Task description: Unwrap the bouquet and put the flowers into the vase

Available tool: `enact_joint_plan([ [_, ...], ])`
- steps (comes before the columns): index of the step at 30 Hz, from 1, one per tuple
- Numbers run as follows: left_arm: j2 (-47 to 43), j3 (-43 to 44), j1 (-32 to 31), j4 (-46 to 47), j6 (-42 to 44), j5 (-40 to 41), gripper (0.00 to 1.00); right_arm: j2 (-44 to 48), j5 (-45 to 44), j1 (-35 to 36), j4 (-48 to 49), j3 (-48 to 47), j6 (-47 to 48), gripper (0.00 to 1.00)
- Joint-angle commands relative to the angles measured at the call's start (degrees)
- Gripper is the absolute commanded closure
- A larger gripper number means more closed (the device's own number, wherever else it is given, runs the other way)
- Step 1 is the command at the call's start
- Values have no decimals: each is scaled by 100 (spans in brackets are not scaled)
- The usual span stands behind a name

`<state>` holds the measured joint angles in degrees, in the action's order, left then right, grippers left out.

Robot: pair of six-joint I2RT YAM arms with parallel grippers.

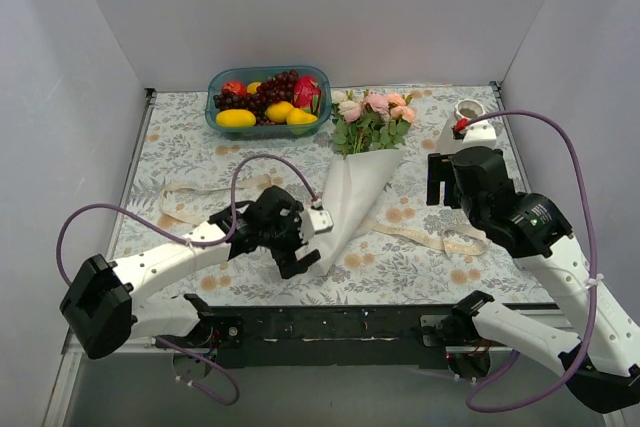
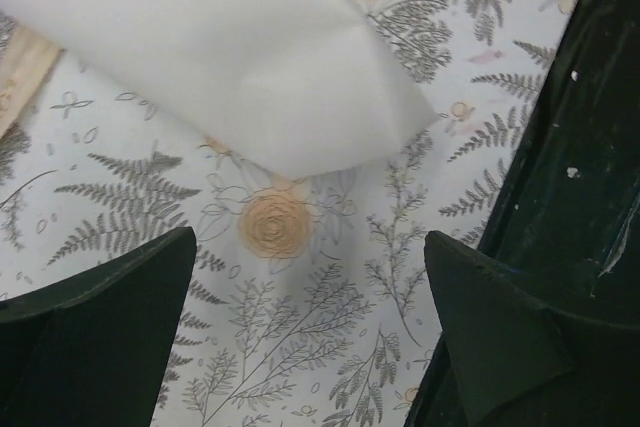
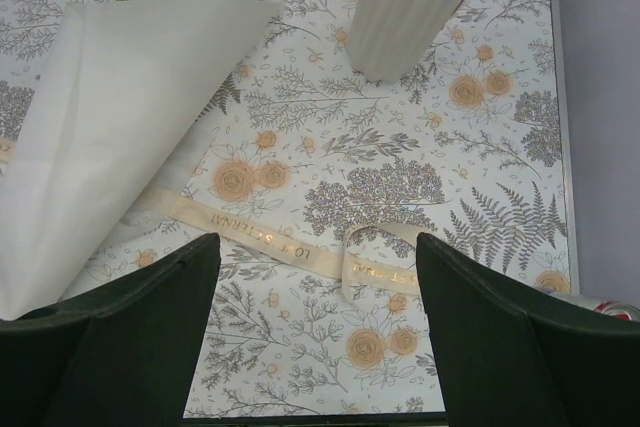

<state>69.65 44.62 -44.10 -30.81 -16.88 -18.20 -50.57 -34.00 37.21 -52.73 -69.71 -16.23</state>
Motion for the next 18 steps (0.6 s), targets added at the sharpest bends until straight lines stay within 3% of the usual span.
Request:
enact_joint_plan([
  [1,-355,-427,-827,514,-87,966,2,38,51,23,325,28,41,14],
  [5,-302,-682,-873,1276,53,1957,2,82,60,14,386,28,-3,14],
  [9,-189,-762,-890,1841,28,2329,2,222,86,23,439,28,6,15],
  [14,31,-736,-960,2368,-122,2488,4,328,86,14,430,37,23,16],
  [18,242,-648,-1039,2273,-105,2208,4,381,60,14,430,63,15,17],
])
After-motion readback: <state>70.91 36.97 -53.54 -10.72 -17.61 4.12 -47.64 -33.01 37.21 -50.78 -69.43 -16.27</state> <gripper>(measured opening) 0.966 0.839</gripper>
